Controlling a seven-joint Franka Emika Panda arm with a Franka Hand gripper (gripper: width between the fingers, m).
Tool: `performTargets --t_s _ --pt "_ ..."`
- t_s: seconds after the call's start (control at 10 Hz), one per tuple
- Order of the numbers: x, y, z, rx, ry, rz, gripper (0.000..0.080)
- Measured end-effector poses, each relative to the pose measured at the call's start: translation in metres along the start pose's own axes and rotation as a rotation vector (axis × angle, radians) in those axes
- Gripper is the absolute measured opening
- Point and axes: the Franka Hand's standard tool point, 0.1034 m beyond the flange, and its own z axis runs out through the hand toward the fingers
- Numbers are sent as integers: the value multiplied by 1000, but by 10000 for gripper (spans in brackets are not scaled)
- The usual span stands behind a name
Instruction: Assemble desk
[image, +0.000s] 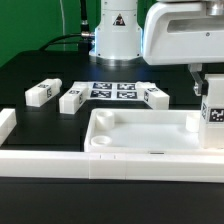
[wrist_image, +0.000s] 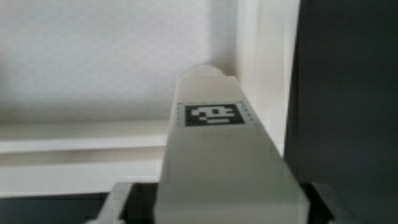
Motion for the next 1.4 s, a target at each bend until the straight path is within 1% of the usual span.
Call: performTargets --t_s 0.1,0.2,0.7,0.9,1.0,1.1,1.2,1.3,1.4 --pt "0 1 0 0 0 61 290" --pt "0 5 0 -6 0 159 290" --pt "7 29 -2 -43 21 441 292" --pt "6 28 -2 -40 21 449 298" --pt "6 28 -2 -40 21 444 530" --pt "6 27 -3 -40 20 426 530" --pt "6 23 -9 -38 20 393 623" --pt "4 17 -19 -34 18 363 623" --pt "-2 14 -25 -30 18 331 645"
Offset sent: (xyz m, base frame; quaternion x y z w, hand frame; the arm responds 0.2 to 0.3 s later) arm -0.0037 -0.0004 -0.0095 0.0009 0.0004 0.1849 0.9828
